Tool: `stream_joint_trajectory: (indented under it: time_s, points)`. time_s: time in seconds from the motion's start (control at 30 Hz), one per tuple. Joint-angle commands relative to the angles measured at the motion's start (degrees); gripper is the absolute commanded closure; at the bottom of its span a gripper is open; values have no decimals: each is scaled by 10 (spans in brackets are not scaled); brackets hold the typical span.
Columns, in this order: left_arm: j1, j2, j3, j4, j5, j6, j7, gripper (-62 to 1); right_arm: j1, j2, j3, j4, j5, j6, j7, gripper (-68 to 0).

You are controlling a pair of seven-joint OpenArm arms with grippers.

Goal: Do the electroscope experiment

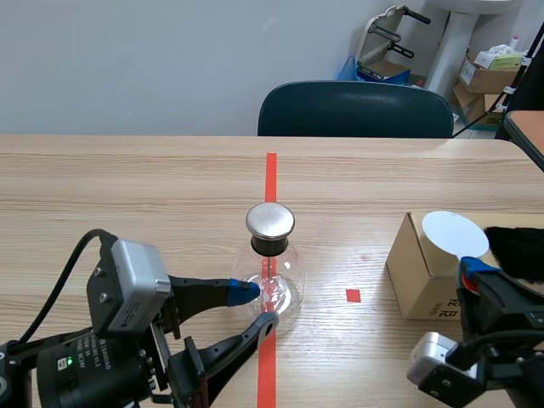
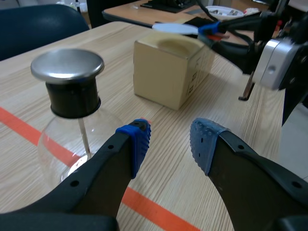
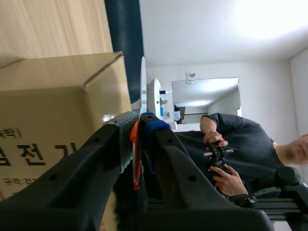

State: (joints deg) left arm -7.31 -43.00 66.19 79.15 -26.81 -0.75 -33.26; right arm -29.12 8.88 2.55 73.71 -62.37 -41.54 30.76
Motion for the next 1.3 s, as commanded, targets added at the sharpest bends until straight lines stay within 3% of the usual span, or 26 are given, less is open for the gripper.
stream_joint_trajectory:
  time_s: [0.0, 0.17, 0.5, 0.7, 1.1, 1.17, 1.27]
  points:
    - [1, -1, -2, 22, 1, -3, -8, -234, 1, 0, 6, -3, -5, -33, -6, -10]
    - [2, -11, -2, 54, 1, -3, -7, -289, 12, 0, 9, -24, -27, -33, -14, -10]
    - [2, -64, -2, 98, 1, 2, 1, -293, 15, 0, 9, -35, -51, -33, -30, -9]
    - [9, -99, -2, 104, 1, 6, 7, -408, 15, 0, 9, -35, -49, -33, -30, -9]
    - [31, -175, -2, 159, 1, 6, 16, -411, 15, 0, 9, -35, -49, -33, -38, -9]
    - [35, -190, -2, 172, 1, 6, 16, -411, 15, 0, 9, -35, -49, -33, -38, -32]
    - [40, -205, -2, 194, 0, 6, 19, -411, 15, 0, 9, -35, -49, -33, -38, -154]
